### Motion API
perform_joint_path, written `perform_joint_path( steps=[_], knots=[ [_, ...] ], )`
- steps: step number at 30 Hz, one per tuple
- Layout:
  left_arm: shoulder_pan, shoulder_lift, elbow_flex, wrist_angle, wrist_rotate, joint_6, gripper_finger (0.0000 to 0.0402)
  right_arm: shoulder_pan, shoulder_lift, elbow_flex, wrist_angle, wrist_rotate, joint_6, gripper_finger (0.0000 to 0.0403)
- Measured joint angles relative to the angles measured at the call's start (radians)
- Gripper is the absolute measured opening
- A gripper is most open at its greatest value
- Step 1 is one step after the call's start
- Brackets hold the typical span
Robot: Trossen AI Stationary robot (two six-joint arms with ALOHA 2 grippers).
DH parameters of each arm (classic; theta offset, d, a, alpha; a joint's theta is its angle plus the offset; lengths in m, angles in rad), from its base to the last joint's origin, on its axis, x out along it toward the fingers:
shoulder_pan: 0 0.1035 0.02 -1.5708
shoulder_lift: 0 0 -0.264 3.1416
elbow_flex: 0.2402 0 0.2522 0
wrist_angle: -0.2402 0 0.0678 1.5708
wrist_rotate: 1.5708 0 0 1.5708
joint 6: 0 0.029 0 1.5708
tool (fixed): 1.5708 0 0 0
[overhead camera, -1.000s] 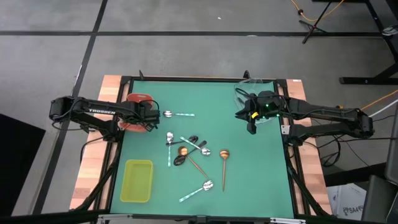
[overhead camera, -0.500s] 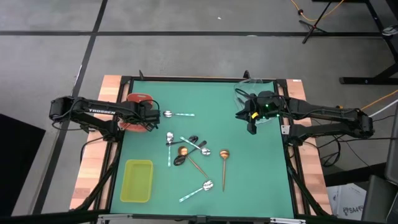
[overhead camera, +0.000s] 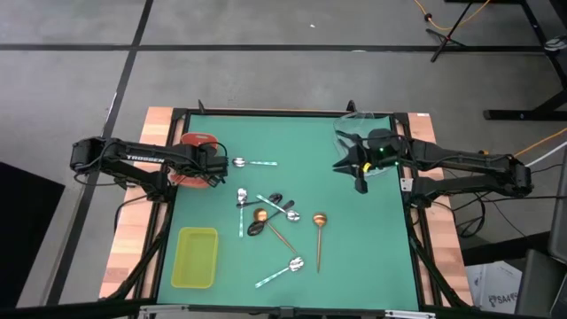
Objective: Sort silverware by color (type)
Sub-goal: Put the gold spoon into the orange bin
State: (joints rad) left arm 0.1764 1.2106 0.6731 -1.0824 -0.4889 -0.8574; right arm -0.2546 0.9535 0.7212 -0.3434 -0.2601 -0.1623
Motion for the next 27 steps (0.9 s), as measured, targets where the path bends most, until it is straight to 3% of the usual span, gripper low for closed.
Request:
perform_joint_path(
  steps=[8, 17, 27],
  knots=[
    [0.0, 0.0, 0.0, 0.0, 0.0, -0.004, 0.013, 0.0, 0.0, 0.0, 0.132, -0.174, -0.001, 0.0058],
    [0.0, 0.0, 0.0, 0.0, 0.0, -0.005, 0.013, 0.009, 0.0, 0.0, 0.164, -0.253, 0.0, 0.0118],
    [0.0, 0.0, 0.0, 0.002, -0.001, -0.006, 0.013, 0.253, 0.095, 0.0, 0.234, -0.203, -0.059, 0.0121]
  ],
)
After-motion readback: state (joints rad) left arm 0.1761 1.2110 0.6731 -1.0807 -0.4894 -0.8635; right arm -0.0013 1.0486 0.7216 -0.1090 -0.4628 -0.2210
